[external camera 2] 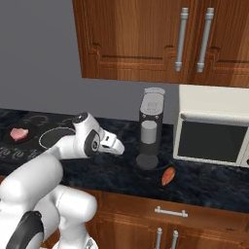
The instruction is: Place both pans onto different burners. Then place the sweet potato and the steak on different pans.
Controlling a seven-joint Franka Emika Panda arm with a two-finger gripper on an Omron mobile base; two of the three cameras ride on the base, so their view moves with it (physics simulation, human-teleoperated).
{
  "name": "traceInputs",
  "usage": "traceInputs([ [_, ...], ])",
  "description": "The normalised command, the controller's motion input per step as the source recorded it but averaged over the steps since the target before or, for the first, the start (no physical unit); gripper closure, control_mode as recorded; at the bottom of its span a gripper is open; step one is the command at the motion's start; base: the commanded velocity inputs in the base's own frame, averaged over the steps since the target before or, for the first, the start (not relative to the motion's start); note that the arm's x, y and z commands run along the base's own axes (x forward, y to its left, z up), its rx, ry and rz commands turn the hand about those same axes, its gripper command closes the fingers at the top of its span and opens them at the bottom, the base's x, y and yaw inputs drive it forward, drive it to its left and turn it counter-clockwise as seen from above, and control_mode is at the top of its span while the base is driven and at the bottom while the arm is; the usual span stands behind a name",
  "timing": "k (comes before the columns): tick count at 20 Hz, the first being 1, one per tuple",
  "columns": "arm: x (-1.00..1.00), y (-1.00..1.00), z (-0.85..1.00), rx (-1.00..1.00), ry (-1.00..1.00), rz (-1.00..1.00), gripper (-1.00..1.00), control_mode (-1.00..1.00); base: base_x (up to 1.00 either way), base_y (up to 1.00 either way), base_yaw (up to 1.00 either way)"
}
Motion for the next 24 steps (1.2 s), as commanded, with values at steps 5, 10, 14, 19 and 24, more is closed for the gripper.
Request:
traceInputs([
  [5,-0.06,-0.52,0.0,0.0,0.0,0.0,-1.0,-1.0,0.0,0.0,0.0],
  [10,0.0,-0.55,0.0,0.0,0.0,0.0,-1.0,-1.0,0.0,0.0,0.0],
  [14,0.0,-0.55,0.0,0.0,0.0,0.0,-1.0,-1.0,0.0,0.0,0.0],
  [19,-0.05,-0.51,0.0,0.0,0.0,0.0,-1.0,-1.0,0.0,0.0,0.0],
  [24,-0.13,-0.48,0.0,0.0,0.0,0.0,-1.0,-1.0,0.0,0.0,0.0],
])
